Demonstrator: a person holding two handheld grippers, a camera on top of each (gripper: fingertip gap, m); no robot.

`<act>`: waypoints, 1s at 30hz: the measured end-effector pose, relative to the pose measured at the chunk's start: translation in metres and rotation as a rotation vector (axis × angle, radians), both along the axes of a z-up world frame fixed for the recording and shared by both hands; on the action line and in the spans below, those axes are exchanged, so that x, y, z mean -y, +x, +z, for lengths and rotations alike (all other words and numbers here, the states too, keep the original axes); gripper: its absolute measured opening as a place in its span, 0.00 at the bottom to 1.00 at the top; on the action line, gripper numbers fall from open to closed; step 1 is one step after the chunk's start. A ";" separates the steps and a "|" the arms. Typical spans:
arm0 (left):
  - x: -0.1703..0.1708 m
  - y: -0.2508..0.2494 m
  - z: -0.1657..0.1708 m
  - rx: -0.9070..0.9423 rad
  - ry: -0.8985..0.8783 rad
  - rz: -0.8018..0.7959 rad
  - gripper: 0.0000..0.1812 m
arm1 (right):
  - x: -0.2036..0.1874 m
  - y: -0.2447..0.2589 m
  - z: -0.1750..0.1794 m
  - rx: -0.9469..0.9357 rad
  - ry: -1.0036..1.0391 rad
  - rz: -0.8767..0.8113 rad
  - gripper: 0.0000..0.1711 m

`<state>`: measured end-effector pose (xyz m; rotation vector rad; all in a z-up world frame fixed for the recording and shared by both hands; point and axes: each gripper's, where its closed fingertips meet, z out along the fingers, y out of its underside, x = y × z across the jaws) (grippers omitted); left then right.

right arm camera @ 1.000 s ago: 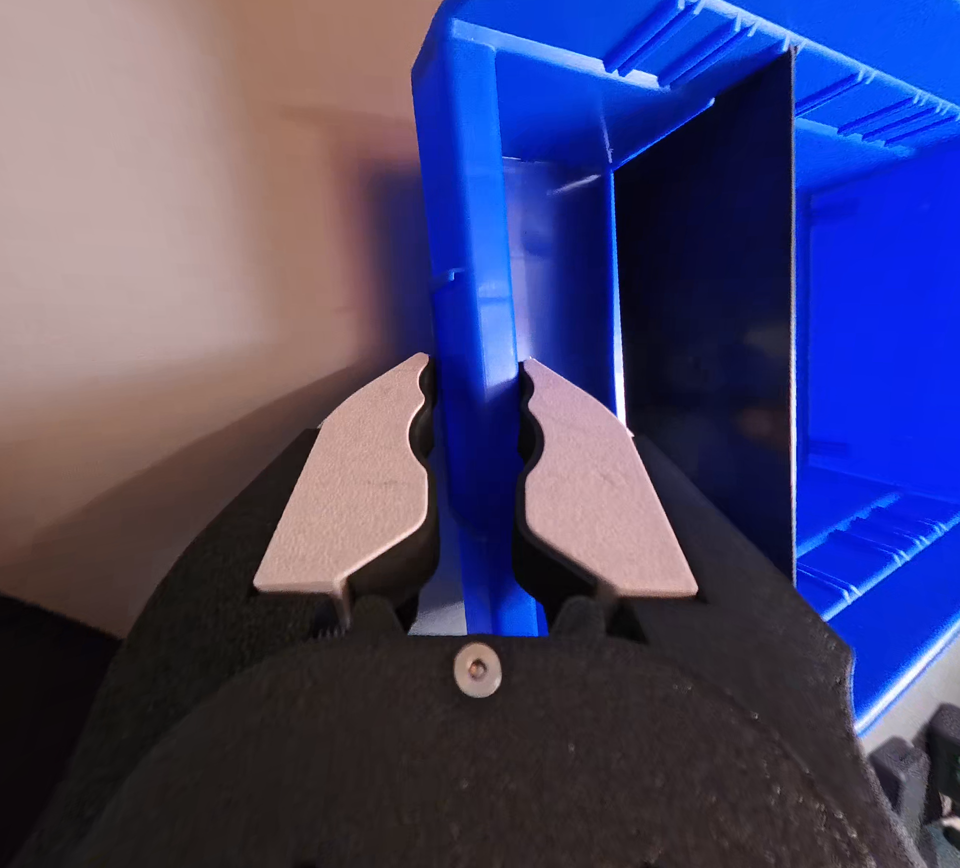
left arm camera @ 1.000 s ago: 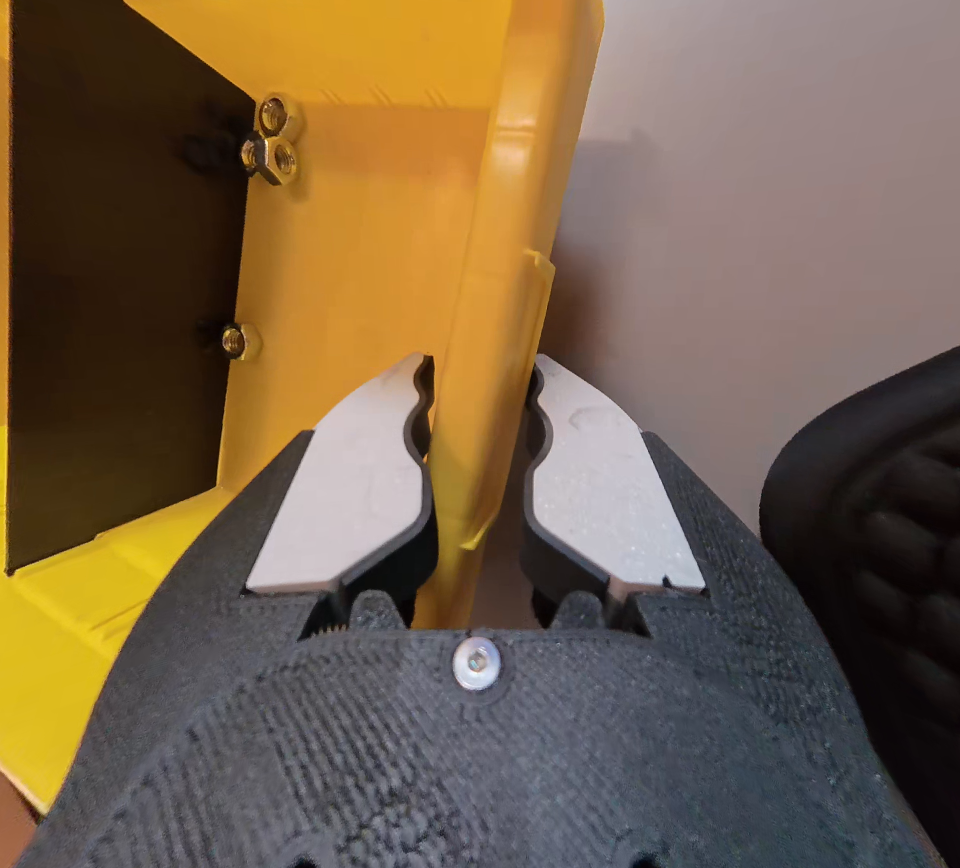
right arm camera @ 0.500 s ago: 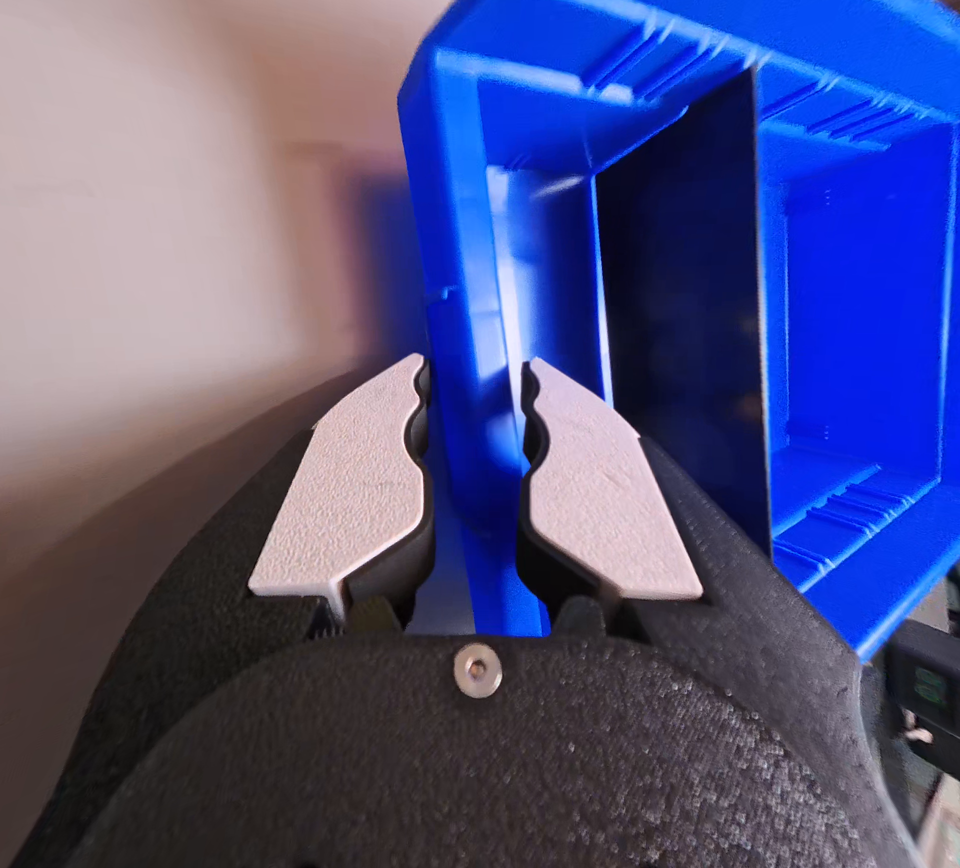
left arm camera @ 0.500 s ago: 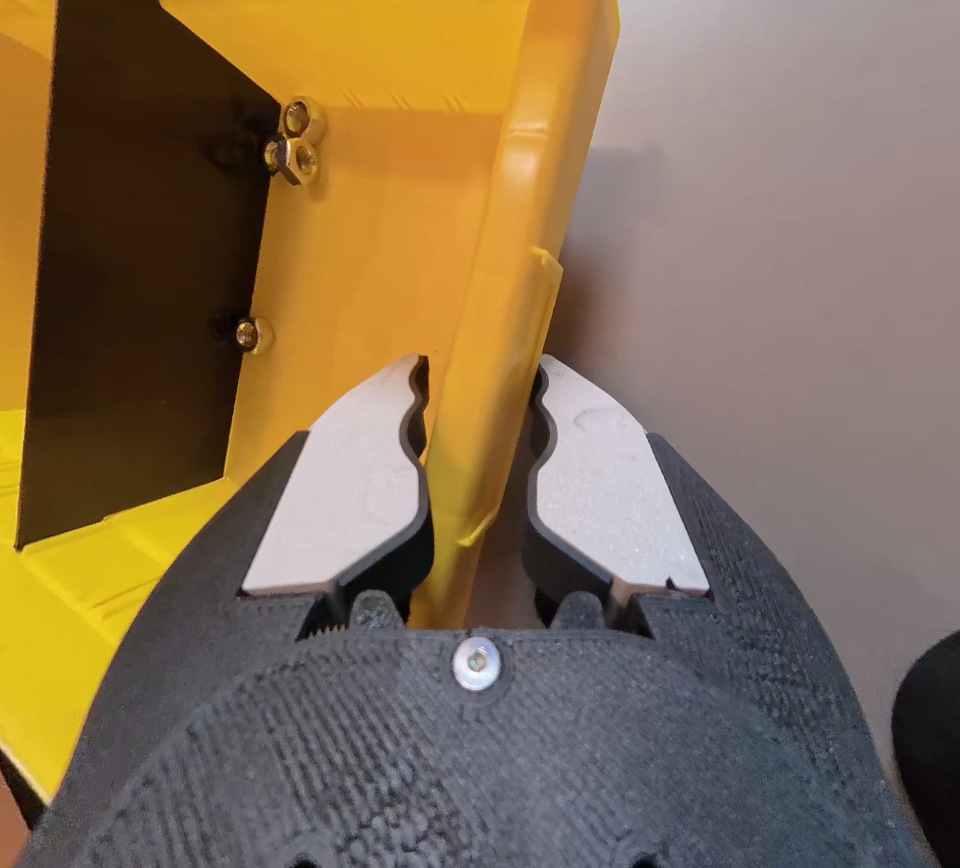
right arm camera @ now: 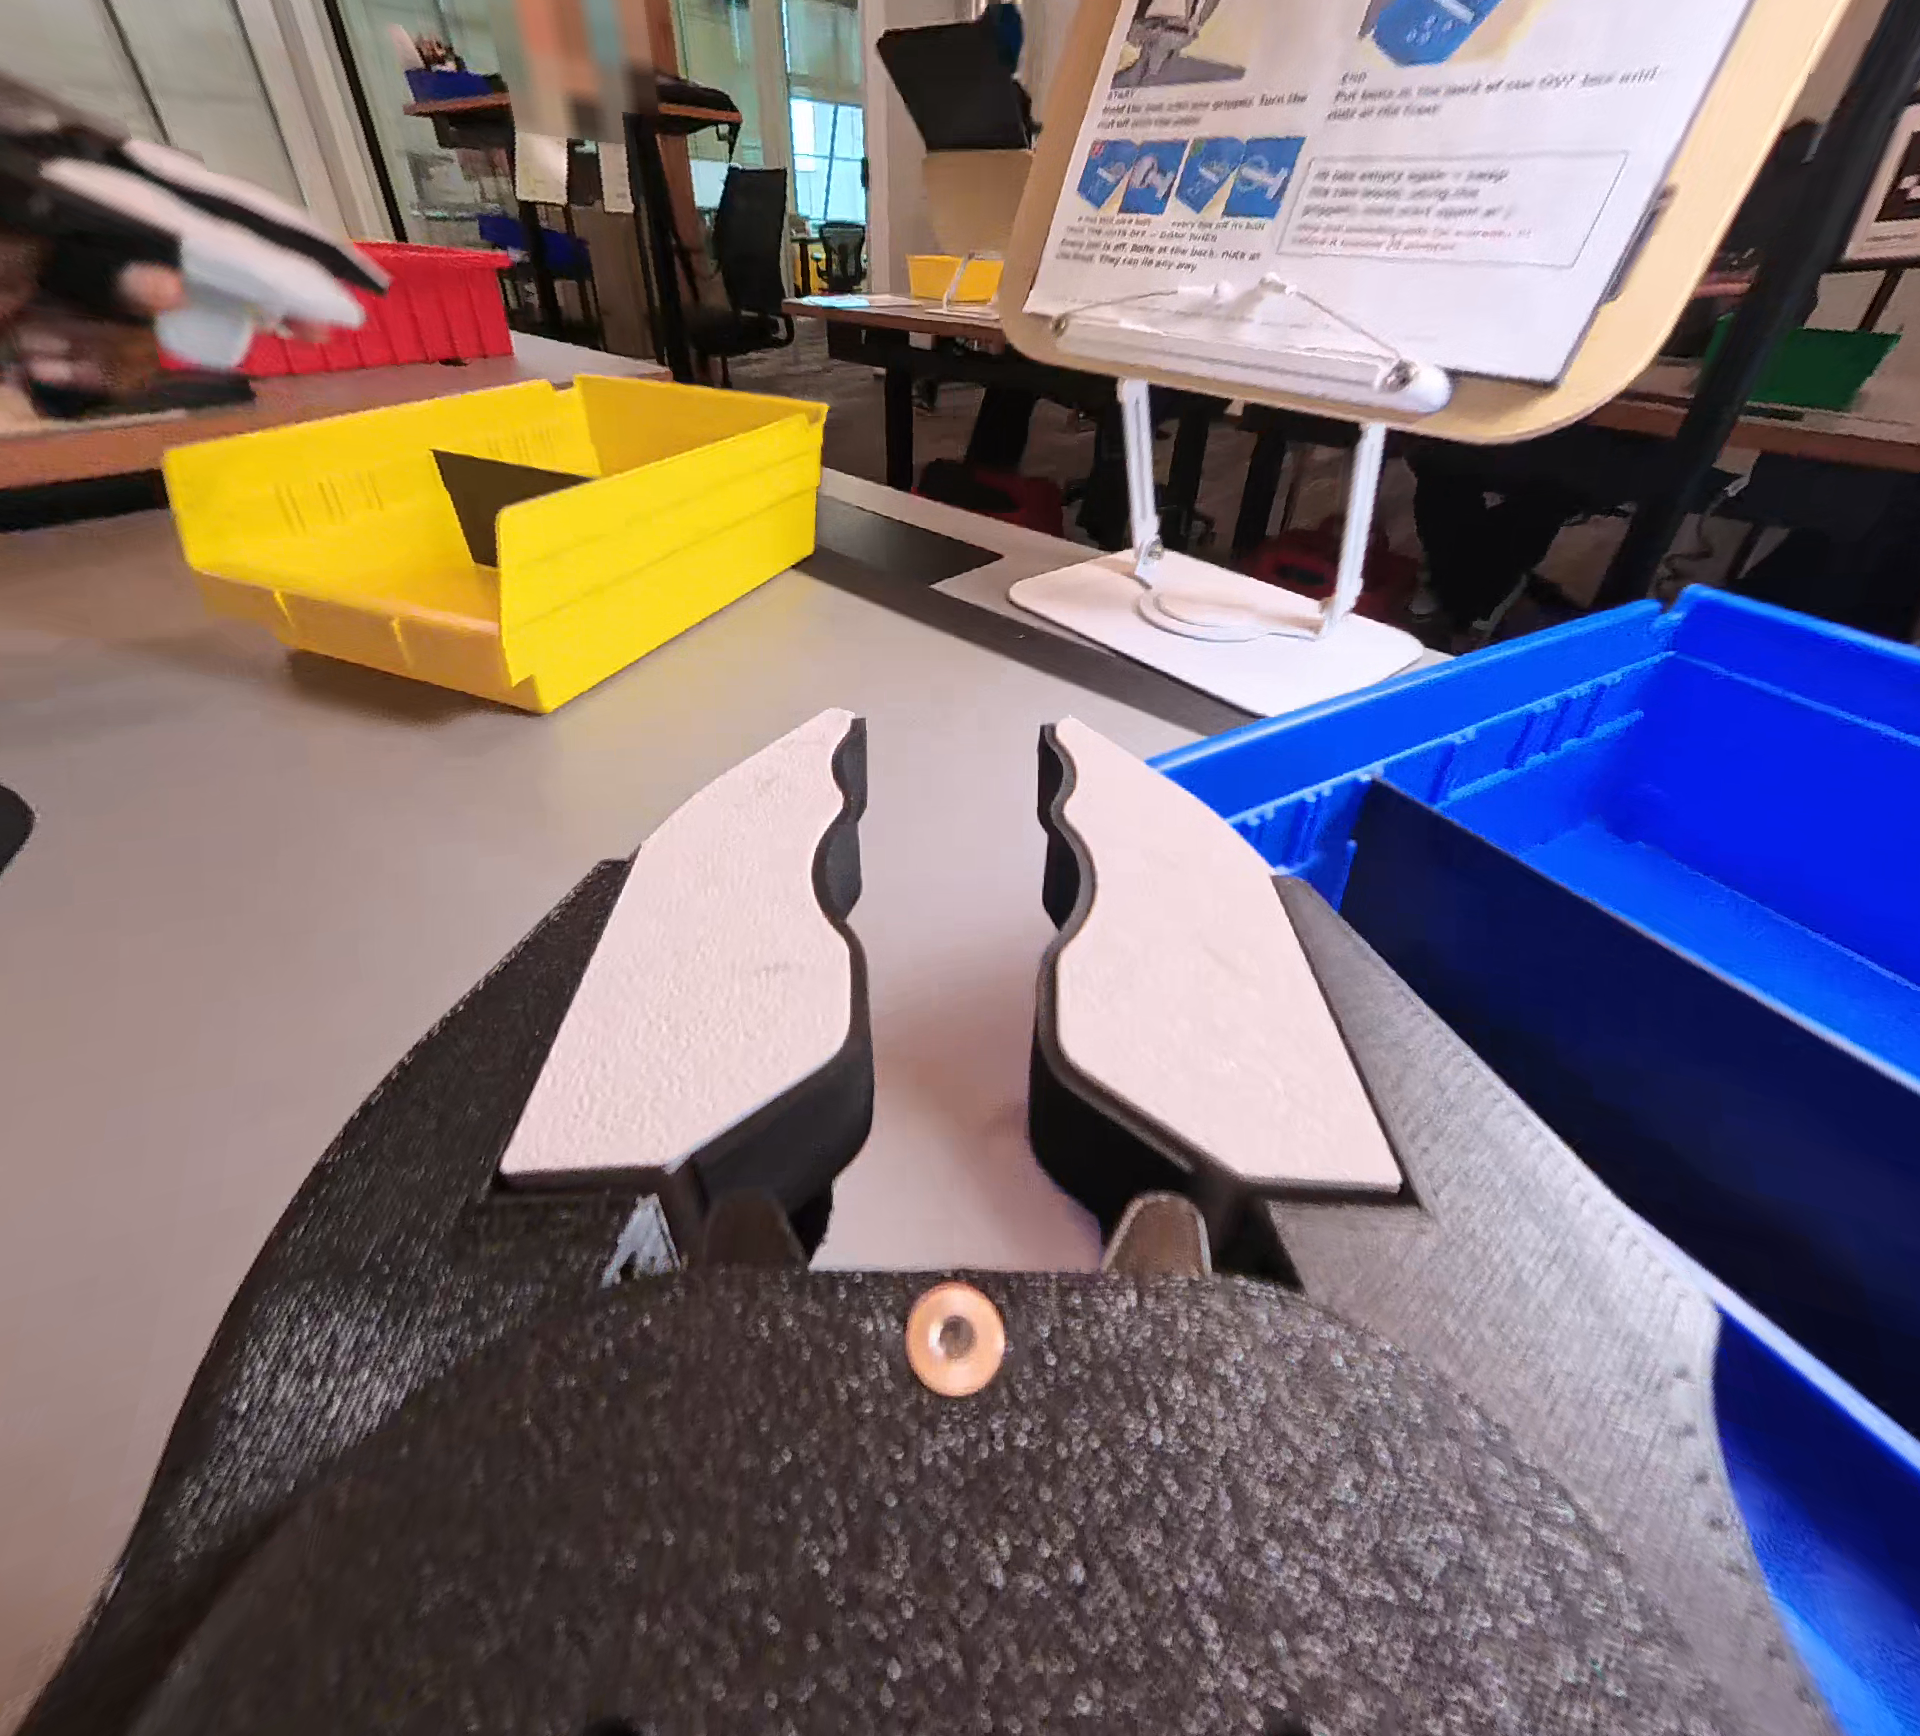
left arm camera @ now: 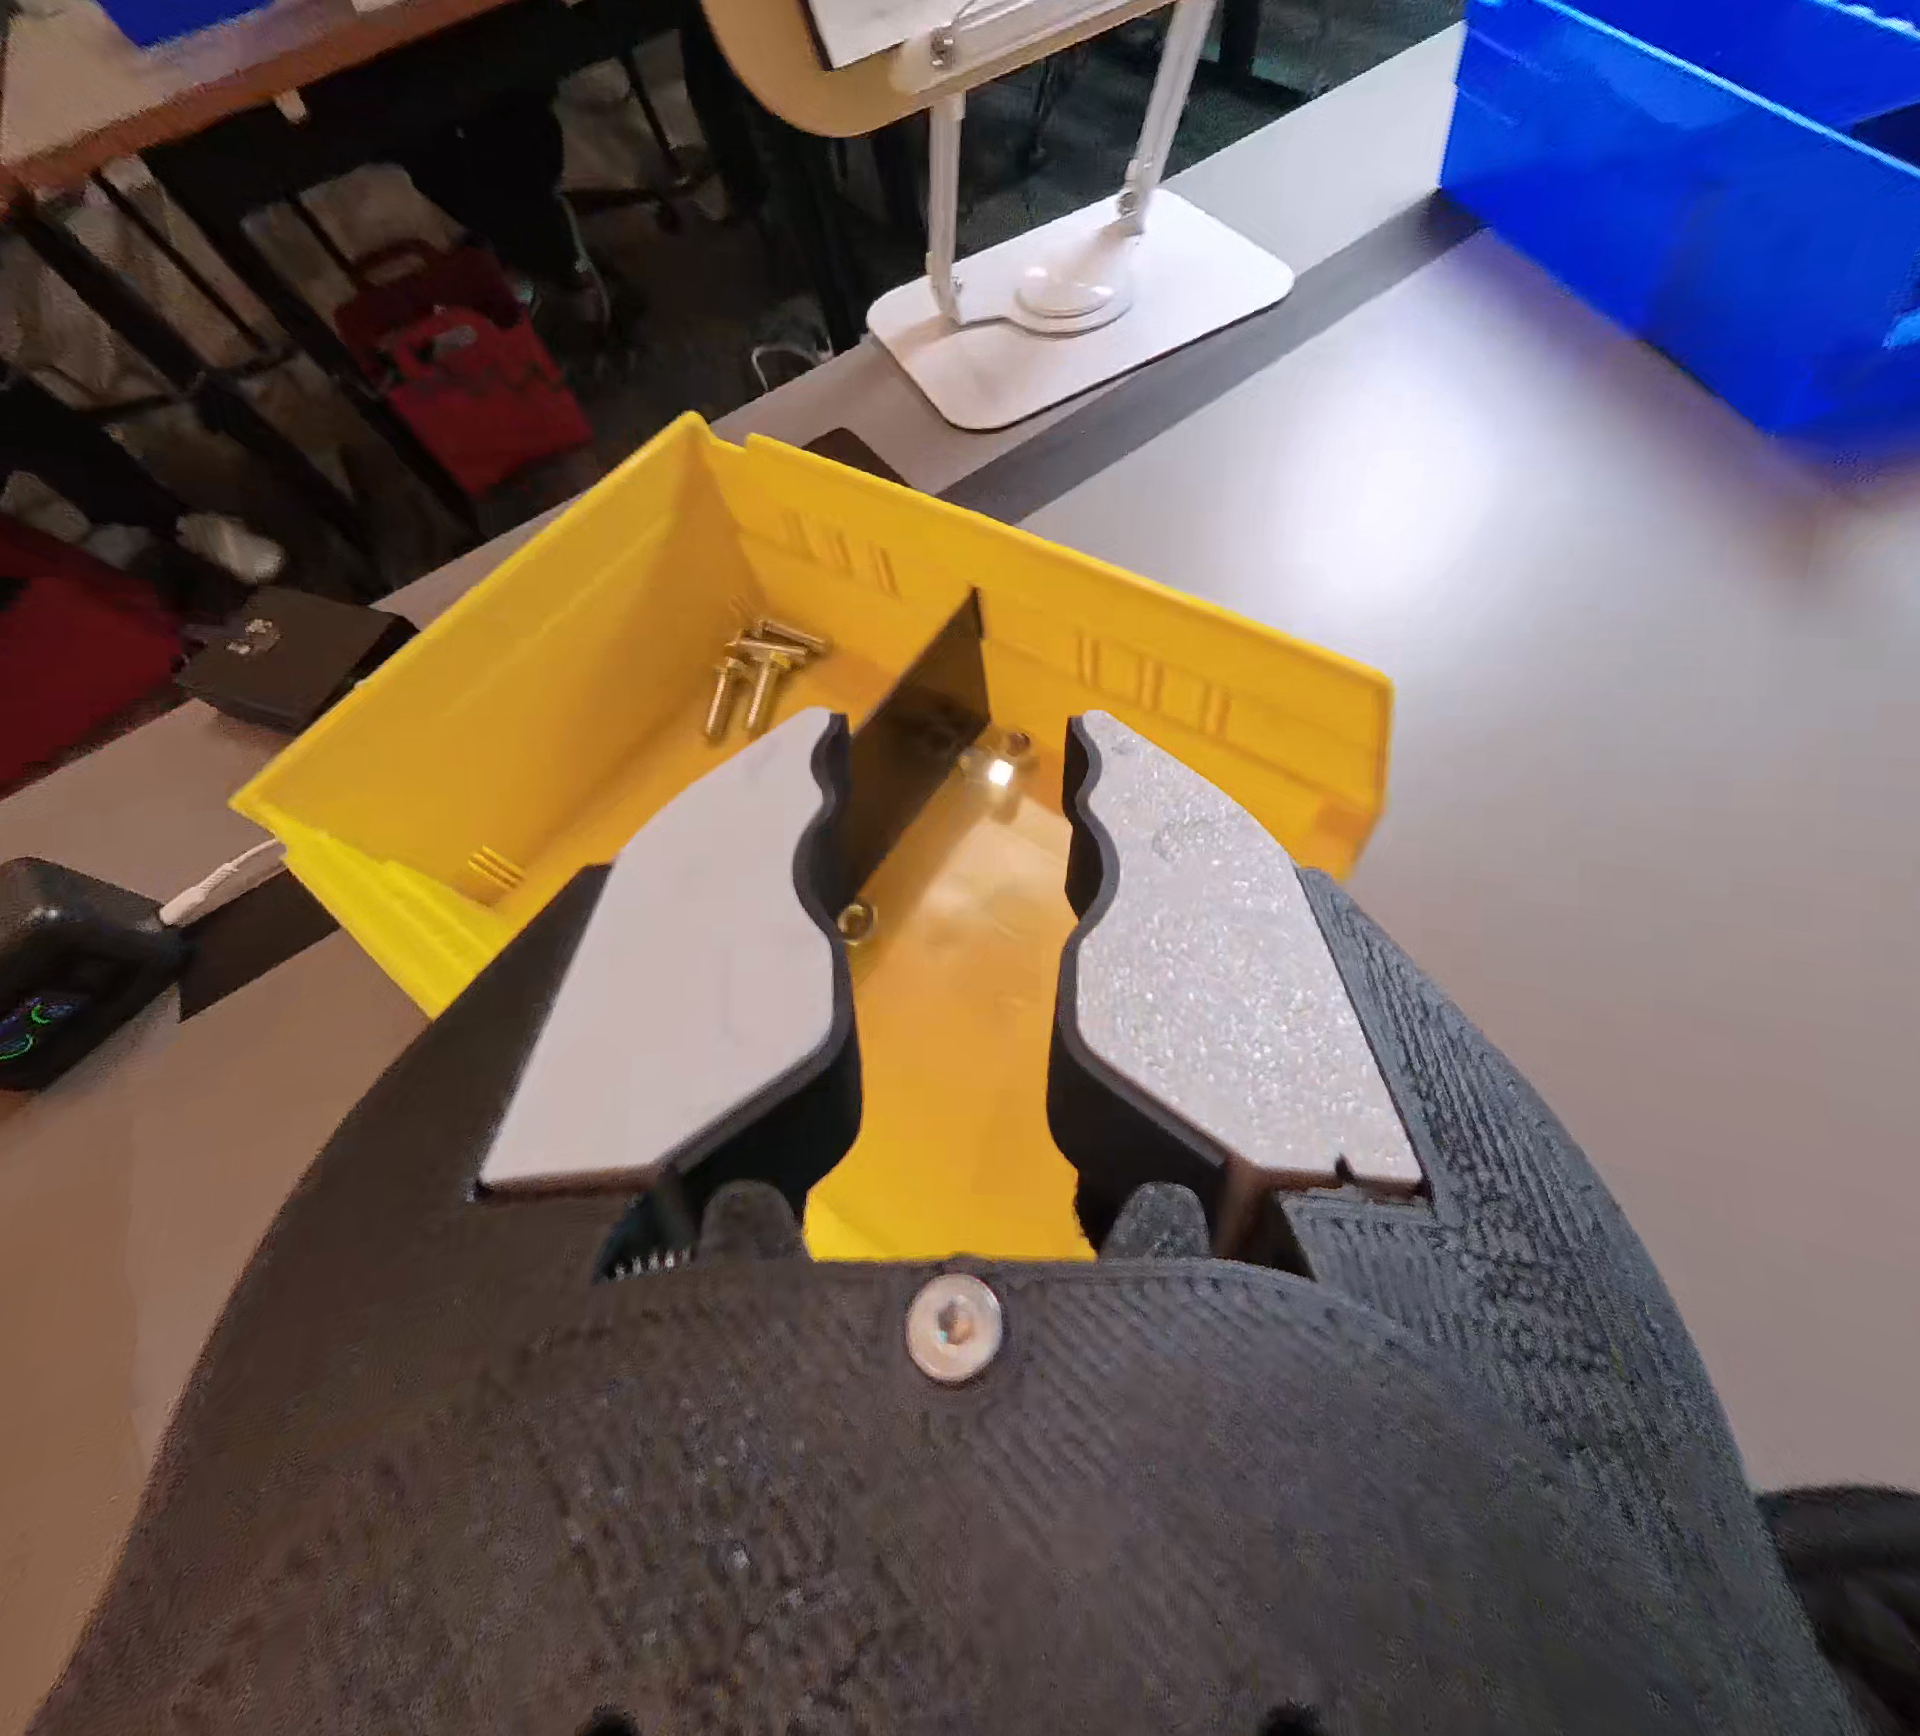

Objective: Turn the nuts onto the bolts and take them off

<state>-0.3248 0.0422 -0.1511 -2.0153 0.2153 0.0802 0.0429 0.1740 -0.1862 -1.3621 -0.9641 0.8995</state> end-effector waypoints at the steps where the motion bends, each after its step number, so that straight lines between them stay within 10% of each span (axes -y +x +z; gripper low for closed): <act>1: -0.011 -0.008 0.002 0.017 -0.031 0.019 0.22 | 0.004 -0.004 -0.007 0.013 0.002 0.012 0.18; 10: -0.113 -0.087 -0.077 -0.007 -0.479 0.177 0.19 | 0.017 -0.013 -0.025 0.052 0.047 0.044 0.15; 18: -0.134 -0.128 -0.153 -0.031 -0.745 0.203 0.20 | 0.024 -0.019 -0.031 0.079 0.084 0.070 0.14; 30: -0.138 -0.119 -0.169 0.030 -0.788 0.112 0.06 | 0.020 -0.019 -0.034 0.078 0.052 0.094 0.13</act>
